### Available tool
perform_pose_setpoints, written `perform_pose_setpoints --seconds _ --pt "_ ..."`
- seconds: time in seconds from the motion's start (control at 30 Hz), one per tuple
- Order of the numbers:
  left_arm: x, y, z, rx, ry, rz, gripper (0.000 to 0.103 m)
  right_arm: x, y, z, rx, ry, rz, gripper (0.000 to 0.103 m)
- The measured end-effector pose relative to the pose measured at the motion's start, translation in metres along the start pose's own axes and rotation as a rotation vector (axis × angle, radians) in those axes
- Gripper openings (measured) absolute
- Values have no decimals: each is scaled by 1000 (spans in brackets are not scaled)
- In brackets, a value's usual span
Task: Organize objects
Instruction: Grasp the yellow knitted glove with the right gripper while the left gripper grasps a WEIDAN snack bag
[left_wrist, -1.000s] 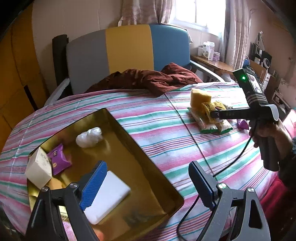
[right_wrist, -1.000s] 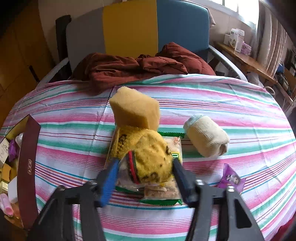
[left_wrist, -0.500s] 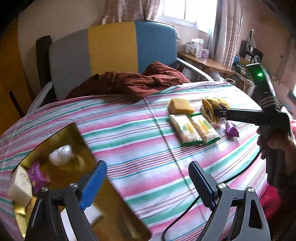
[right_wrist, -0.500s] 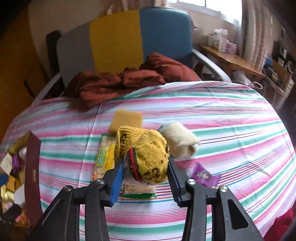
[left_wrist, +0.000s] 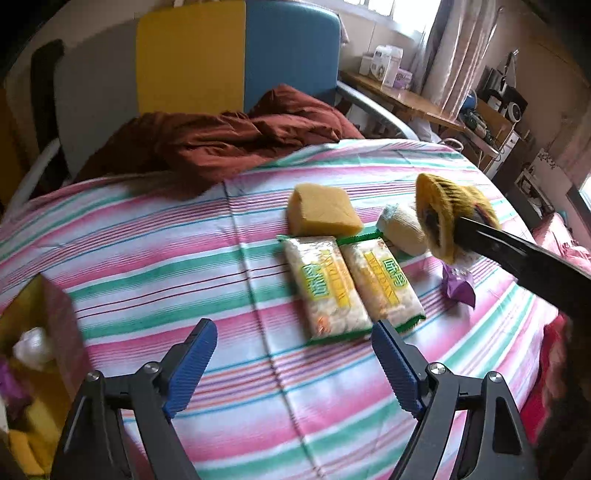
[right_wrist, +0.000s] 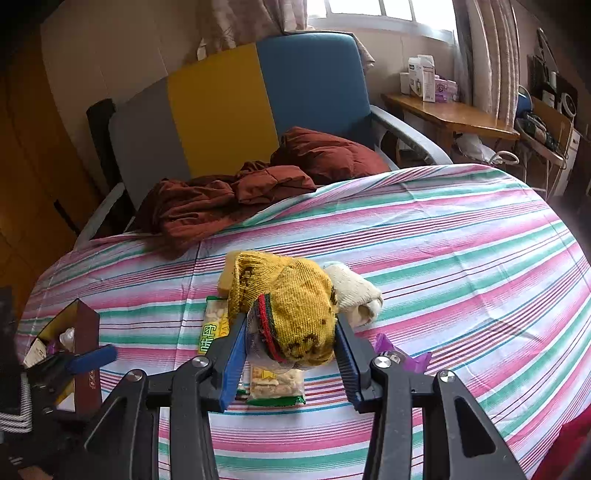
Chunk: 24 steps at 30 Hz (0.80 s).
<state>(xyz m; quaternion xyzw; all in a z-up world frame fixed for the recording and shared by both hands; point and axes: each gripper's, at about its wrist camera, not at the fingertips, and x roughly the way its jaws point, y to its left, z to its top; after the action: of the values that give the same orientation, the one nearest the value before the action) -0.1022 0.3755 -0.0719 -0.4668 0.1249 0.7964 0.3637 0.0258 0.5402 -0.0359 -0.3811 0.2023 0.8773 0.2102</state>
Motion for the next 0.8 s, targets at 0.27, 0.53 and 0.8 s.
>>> perform_pose_setpoints --seconds 0.27,0.53,0.8 --pt "50 -19 20 -2 72 24 84 -1 -4 1 21 -1 13 45" --pt "81 -20 28 17 101 76 75 6 -3 0 6 26 19 45" --pt "74 -16 19 81 63 96 61 17 1 -5 -21 65 11 45"
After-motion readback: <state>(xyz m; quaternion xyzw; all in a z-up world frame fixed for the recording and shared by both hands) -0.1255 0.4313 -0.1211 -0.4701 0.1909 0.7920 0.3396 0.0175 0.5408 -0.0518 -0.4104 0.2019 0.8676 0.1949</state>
